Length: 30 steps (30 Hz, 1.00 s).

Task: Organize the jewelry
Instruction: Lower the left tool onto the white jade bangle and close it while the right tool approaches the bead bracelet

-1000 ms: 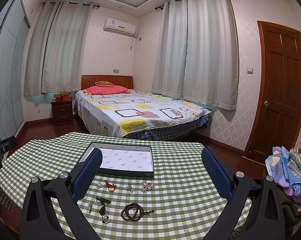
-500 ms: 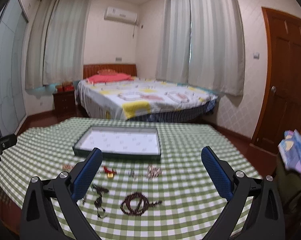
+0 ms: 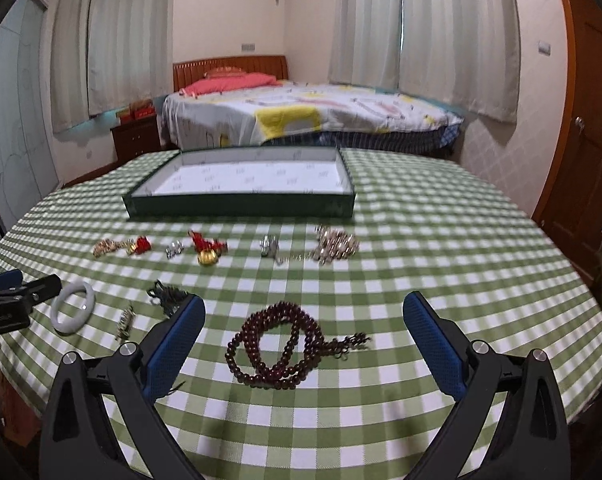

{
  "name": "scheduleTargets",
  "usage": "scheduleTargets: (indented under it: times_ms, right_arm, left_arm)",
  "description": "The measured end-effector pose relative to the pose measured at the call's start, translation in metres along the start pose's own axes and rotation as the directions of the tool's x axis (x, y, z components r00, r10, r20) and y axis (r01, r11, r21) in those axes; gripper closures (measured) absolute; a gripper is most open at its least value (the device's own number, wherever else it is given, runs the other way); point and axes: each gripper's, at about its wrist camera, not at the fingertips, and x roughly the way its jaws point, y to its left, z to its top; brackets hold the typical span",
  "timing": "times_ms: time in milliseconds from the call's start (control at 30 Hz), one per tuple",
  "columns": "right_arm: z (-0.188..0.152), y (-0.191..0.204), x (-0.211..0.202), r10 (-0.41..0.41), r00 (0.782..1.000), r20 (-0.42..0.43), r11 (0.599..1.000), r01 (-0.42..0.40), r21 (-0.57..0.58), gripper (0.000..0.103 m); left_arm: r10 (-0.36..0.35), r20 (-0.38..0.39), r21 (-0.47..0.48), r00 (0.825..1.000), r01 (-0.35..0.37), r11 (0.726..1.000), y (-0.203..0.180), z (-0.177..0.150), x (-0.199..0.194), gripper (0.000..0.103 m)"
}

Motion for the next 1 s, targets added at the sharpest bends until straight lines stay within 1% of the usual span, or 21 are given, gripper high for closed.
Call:
scheduleTargets:
  times_ms: [100, 200, 267, 367, 567, 733, 867, 1000]
  right_arm:
    - [-0.004, 0.0, 0.012, 0.004, 0.999, -0.033, 1.0, -0.003, 0.004, 0.007]
    - [-0.007, 0.001, 0.023, 0.008, 0.998, -0.061, 1.0, -0.008, 0.006, 0.007]
    - [-0.007, 0.001, 0.028, 0.006, 0.997, -0.076, 1.0, -0.006, 0.001, 0.007]
    - [-0.009, 0.004, 0.034, 0.006, 0.996, -0.093, 1.0, -0.007, -0.002, 0.007]
    - [-0.008, 0.006, 0.035, 0.01, 0.995, -0.098, 1.0, -0.01, -0.005, 0.007]
    - [-0.006, 0.006, 0.035, 0.013, 0.995, -0.097, 1.0, -0.013, -0.007, 0.007]
    - [-0.006, 0.005, 0.035, 0.013, 0.995, -0.097, 1.0, -0.013, 0.001, 0.007]
    - [-0.008, 0.004, 0.035, 0.013, 0.995, -0.101, 1.0, -0.013, 0.004, 0.007]
  left_arm:
    - [0.008, -0.031, 0.004, 0.999, -0.008, 1.0, -0.001, -0.002, 0.018, 0.006]
    - [0.02, -0.054, 0.014, 0.998, -0.02, 1.0, -0.001, -0.004, 0.03, 0.012]
    - [-0.004, -0.049, -0.003, 0.999, 0.004, 1.0, 0.0, -0.004, 0.034, 0.013]
    - [-0.023, -0.065, -0.003, 0.998, 0.023, 1.0, -0.001, -0.004, 0.04, 0.013]
    - [-0.044, -0.079, -0.032, 0.996, 0.041, 0.999, 0.003, -0.005, 0.042, 0.012]
    - [-0.023, -0.081, 0.003, 0.996, 0.024, 1.0, -0.003, -0.008, 0.042, 0.012]
    - [0.009, -0.065, 0.059, 0.998, -0.005, 0.998, -0.009, -0.013, 0.041, 0.012]
    - [0.007, -0.062, 0.051, 0.998, -0.003, 0.999, -0.008, -0.013, 0.041, 0.012]
